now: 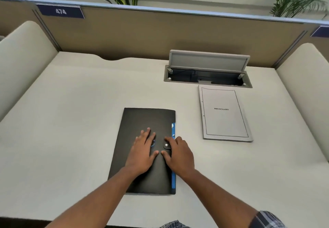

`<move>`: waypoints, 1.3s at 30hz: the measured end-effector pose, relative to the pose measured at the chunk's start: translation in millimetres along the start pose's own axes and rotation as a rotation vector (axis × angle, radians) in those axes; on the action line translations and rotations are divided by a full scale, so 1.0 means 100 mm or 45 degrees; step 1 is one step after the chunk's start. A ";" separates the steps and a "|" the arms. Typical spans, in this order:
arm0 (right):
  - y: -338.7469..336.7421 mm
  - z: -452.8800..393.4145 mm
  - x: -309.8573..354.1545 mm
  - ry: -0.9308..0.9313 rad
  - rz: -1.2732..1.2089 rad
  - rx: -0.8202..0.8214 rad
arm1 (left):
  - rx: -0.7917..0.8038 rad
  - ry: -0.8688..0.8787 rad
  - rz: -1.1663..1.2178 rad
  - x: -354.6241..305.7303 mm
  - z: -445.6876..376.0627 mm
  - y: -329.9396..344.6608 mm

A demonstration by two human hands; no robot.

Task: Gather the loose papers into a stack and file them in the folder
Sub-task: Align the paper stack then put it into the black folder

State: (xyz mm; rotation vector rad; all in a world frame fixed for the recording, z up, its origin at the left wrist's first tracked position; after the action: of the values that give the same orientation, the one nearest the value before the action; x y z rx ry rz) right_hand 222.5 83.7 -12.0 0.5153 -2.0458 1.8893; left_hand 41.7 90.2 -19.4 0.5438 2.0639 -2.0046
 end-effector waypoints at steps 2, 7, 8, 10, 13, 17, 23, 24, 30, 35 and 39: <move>0.02 -0.04 0.01 0.018 -0.004 0.030 | 0.025 0.066 -0.124 0.03 0.03 0.12; 0.05 -0.10 0.04 0.035 0.029 -0.010 | -0.098 0.109 -0.223 0.10 0.13 0.26; 0.06 -0.12 0.05 0.044 0.036 -0.011 | -0.102 0.109 -0.220 0.10 0.13 0.27; 0.06 -0.15 0.07 0.063 0.053 -0.013 | -0.109 0.110 -0.221 0.10 0.13 0.27; 0.09 -0.23 0.12 0.113 0.066 -0.008 | -0.096 0.109 -0.209 0.10 0.13 0.27; 0.12 -0.27 0.16 0.103 0.150 0.029 | -0.089 0.102 -0.205 0.10 0.14 0.26; 0.11 -0.31 0.26 0.085 0.185 0.143 | -0.084 0.104 -0.212 0.10 0.15 0.25; 0.11 -0.32 0.27 0.080 0.190 0.163 | -0.086 0.101 -0.212 0.10 0.14 0.25; -0.07 -0.33 0.00 0.309 -0.306 0.098 | -0.070 0.096 -0.204 0.09 0.14 0.24; -0.18 -0.06 -0.38 0.429 -0.295 -0.144 | -0.058 0.087 -0.209 0.08 0.14 0.23; -0.15 -0.01 -0.43 0.315 -0.076 -0.069 | -0.074 0.082 -0.194 0.09 0.14 0.23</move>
State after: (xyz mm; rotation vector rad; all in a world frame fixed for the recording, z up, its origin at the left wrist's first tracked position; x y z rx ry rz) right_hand 267.7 85.7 -18.0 0.3079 -1.8939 1.7602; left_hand 41.5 77.9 -44.7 0.4590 2.2574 -2.0254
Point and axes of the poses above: each hand's wrist, its own z-axis away from the middle knuckle, its own y-axis out of the palm, x = y × z, the point moved 1 cm from there along -z, towards the middle knuckle, and after that the axes turned 11 degrees about -x, right-handed, at the moved point
